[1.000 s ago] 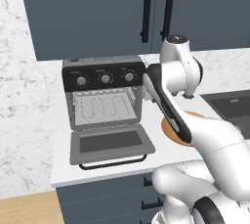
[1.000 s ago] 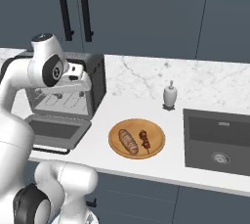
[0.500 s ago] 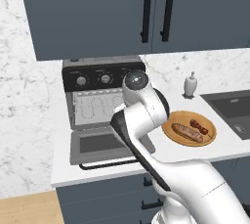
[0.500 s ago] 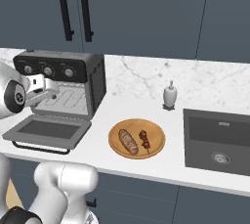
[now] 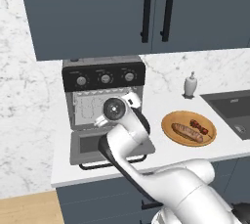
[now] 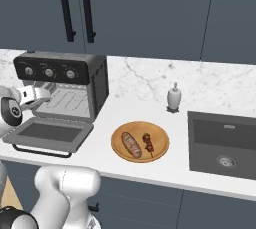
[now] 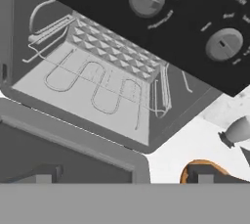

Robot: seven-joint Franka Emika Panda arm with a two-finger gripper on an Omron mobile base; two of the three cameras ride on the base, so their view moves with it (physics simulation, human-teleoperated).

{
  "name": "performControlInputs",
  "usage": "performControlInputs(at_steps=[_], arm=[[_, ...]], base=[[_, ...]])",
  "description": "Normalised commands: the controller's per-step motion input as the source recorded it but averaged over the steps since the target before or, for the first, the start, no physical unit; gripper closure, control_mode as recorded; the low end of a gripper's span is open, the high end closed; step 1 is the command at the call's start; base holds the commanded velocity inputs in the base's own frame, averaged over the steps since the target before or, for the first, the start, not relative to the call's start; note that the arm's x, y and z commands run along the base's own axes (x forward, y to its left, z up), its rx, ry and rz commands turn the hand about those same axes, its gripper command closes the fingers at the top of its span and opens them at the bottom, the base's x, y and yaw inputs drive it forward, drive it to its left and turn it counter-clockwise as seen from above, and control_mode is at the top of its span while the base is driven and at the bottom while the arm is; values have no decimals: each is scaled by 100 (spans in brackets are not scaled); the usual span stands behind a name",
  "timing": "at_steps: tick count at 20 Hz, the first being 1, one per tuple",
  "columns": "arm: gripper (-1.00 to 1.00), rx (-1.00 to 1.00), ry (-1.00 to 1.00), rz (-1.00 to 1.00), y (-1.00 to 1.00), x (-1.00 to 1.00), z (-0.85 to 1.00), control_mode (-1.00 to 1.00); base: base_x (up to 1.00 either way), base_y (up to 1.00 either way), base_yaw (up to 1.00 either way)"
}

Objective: Pick up the kebab skewer and baguette bread, and place them inside the toaster oven. Close the toaster oven door and start by setting the timer.

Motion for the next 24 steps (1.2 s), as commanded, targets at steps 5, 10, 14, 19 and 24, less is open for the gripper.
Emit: performControlInputs(at_steps=[5, 10, 14, 19, 24], arm=[[-100, 0, -1, -9, 7, 51, -12, -100], [-100, -2, 0, -1, 17, 24, -25, -100], [-100, -15, -4, 0, 9, 2, -27, -100], [-100, -12, -2, 0, 2, 42, -2, -100], [-100, -1, 0, 2, 0, 43, -1, -100]], base=[[0, 0, 0], [0, 0, 0], [0, 0, 0], [0, 0, 0], [0, 0, 0]])
